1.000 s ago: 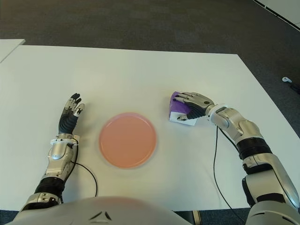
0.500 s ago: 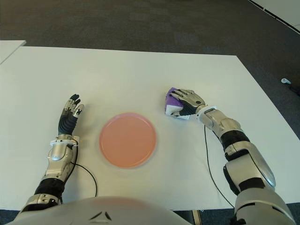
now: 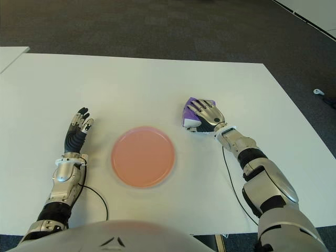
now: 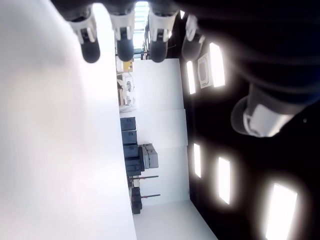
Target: Put the tissue paper into the plate.
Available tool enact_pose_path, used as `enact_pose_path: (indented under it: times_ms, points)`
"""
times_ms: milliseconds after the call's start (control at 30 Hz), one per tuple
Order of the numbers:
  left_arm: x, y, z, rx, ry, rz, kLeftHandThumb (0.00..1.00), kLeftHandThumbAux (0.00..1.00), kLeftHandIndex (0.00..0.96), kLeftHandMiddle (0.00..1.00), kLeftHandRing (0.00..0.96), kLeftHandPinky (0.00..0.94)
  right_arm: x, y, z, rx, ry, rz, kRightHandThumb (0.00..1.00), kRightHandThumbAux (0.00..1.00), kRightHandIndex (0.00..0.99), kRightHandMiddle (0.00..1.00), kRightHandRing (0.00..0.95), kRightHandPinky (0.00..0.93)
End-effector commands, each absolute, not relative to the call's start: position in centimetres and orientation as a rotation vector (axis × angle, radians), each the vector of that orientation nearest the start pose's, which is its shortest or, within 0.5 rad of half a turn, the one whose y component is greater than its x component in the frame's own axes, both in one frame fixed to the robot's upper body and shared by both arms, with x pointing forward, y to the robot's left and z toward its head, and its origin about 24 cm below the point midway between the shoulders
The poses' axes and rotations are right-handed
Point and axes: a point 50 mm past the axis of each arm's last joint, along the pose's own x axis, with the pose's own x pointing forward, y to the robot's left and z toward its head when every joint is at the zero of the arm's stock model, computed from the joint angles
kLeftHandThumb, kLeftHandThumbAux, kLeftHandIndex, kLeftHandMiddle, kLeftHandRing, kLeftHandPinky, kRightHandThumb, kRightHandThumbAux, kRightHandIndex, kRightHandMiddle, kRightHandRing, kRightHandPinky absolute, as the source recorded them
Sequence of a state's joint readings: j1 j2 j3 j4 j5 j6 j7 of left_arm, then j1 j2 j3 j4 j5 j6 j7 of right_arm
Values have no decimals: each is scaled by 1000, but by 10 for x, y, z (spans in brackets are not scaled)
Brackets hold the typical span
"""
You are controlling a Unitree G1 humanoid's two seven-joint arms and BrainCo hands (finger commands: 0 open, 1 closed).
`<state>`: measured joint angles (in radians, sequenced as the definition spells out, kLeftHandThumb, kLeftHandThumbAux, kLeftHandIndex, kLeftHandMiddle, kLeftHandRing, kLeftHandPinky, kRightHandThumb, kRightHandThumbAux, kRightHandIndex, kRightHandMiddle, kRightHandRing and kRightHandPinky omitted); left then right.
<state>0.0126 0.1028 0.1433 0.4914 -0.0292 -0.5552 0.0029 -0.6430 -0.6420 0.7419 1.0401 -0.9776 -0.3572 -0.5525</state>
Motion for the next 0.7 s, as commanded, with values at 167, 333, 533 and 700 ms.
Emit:
enact_pose_path:
  times_ms: [167, 333, 533, 700]
  points:
    - [215, 211, -27, 86, 22, 180, 0, 473, 0, 0, 0, 0, 278, -229, -43, -1904, -128, 706, 416, 396, 0, 0, 0, 0]
    - [215, 211, -27, 90, 20, 181, 0, 466, 0, 0, 0, 0, 277, -228, -44, -1938, -149, 707, 424, 410, 0, 0, 0, 0]
    - [215, 212, -26, 98, 16, 182, 0, 460, 0, 0, 0, 0, 278, -228, -44, -1954, -151, 712, 421, 437, 0, 0, 0, 0]
    - [214, 213, -26, 101, 17, 187, 0, 459, 0, 0, 0, 0, 279, -228, -43, -1958, -151, 718, 418, 455, 0, 0, 0, 0]
